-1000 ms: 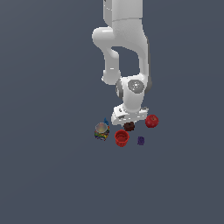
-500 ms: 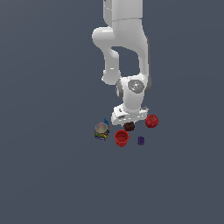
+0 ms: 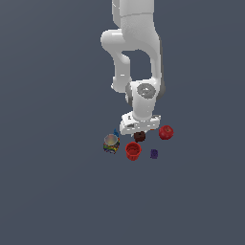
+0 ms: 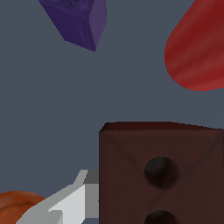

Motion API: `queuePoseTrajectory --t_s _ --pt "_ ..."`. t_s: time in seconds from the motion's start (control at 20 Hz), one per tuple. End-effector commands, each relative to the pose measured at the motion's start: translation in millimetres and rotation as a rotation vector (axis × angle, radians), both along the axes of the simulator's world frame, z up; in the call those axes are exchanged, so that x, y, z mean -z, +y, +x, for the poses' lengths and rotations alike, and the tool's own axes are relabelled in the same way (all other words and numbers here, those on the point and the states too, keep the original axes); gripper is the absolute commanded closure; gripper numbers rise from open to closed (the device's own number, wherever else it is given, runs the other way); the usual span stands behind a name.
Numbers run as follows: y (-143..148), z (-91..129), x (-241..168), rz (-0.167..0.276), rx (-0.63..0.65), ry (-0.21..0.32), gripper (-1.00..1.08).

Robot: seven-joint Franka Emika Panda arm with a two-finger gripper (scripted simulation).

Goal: Pick up a designated object from a clutter of objects.

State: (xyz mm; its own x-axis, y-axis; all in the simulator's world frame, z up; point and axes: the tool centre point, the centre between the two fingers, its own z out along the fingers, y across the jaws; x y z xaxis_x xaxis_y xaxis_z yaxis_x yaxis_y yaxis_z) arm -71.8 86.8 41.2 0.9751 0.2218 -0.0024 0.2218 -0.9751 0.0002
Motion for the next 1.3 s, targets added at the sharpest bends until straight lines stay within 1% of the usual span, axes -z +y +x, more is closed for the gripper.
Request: queuePoseTrajectory --t_s 0.0,0.45,1.25 --pt "-6.5 -0.7 -9.7 0.0 0.0 -0.002 1.08" --pt "-44.4 -9.6 -64.3 0.001 0.0 -0.002 1.08" --pt "-140.0 -30.1 -204.0 0.005 0.0 -0.002 1.08"
